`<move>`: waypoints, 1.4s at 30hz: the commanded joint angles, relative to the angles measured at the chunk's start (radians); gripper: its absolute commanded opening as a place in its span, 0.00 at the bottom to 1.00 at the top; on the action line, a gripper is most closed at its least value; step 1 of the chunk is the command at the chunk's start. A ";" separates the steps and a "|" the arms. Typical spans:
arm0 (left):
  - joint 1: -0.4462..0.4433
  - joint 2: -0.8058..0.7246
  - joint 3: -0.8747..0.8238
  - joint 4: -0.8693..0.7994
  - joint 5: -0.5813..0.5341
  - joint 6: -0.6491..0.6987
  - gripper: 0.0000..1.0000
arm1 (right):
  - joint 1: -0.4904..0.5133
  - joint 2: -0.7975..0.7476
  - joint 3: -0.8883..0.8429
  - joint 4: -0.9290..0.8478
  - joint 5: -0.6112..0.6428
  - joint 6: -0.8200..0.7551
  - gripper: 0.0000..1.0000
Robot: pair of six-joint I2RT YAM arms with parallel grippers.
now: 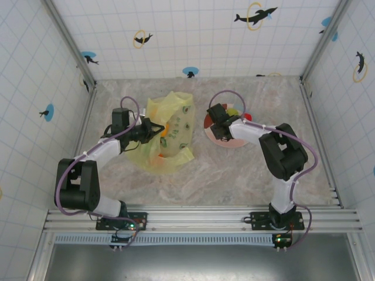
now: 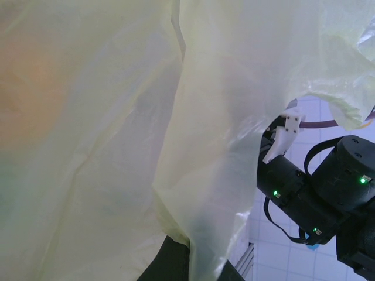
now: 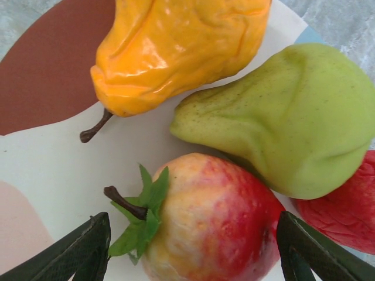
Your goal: Place the fruits into the plastic bag
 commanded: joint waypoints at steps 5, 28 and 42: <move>0.006 0.006 0.016 -0.017 0.009 0.023 0.00 | -0.009 0.024 0.016 0.011 -0.058 0.016 0.78; 0.006 0.010 0.015 -0.017 0.013 0.019 0.00 | -0.028 0.028 -0.001 0.048 -0.078 0.000 0.65; 0.004 0.006 0.013 -0.007 0.023 0.009 0.00 | -0.015 -0.262 -0.210 0.165 -0.222 0.071 0.56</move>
